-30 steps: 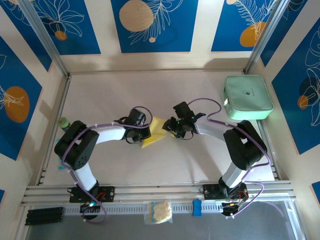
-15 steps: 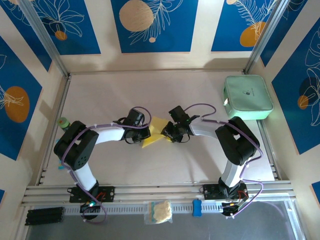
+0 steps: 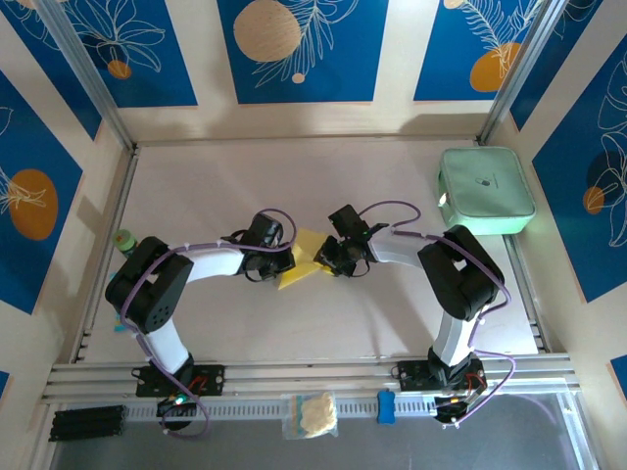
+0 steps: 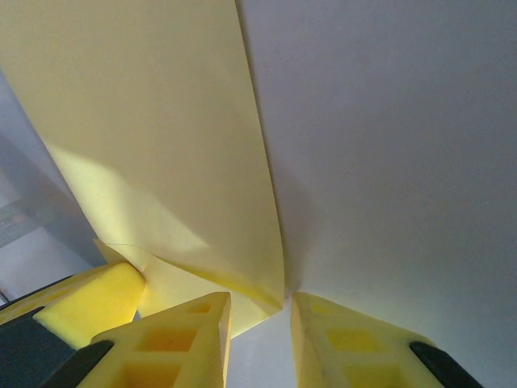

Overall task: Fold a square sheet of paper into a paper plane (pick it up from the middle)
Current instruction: Fold the wing for the fifth time at the center of the table.

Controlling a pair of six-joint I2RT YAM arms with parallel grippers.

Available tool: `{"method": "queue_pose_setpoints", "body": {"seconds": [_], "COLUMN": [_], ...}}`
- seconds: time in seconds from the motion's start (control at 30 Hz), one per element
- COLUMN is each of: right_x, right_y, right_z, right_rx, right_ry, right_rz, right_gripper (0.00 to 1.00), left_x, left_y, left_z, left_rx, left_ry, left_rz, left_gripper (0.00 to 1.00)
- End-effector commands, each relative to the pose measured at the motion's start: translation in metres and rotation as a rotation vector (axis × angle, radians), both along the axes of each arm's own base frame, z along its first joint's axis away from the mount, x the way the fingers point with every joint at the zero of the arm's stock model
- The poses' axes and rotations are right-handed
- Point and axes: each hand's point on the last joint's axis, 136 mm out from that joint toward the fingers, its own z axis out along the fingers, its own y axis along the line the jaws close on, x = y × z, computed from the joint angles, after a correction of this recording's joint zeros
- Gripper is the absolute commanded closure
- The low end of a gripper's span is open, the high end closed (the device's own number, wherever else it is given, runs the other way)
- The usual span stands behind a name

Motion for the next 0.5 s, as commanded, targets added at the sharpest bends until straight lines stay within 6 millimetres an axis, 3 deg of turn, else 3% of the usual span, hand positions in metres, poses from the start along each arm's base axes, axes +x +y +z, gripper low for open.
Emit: {"method": "queue_pose_setpoints", "body": {"seconds": [0.0, 0.17, 0.47], "right_x": [-0.002, -0.002, 0.005], "right_y": [0.003, 0.003, 0.022], "right_z": [0.001, 0.001, 0.012], "right_rx": [-0.004, -0.007, 0.133], "right_ry": [0.024, 0.02, -0.051], "right_rz": [0.007, 0.007, 0.041], "right_gripper": [0.74, 0.73, 0.77], "left_x": [-0.022, -0.021, -0.021], "left_y": [0.02, 0.021, 0.014], "left_z": [-0.027, -0.027, -0.019], "left_rx": [0.078, 0.08, 0.024], "left_ry": [0.104, 0.103, 0.108], "left_rz": [0.018, 0.021, 0.024], "left_gripper": [0.94, 0.94, 0.93]}}
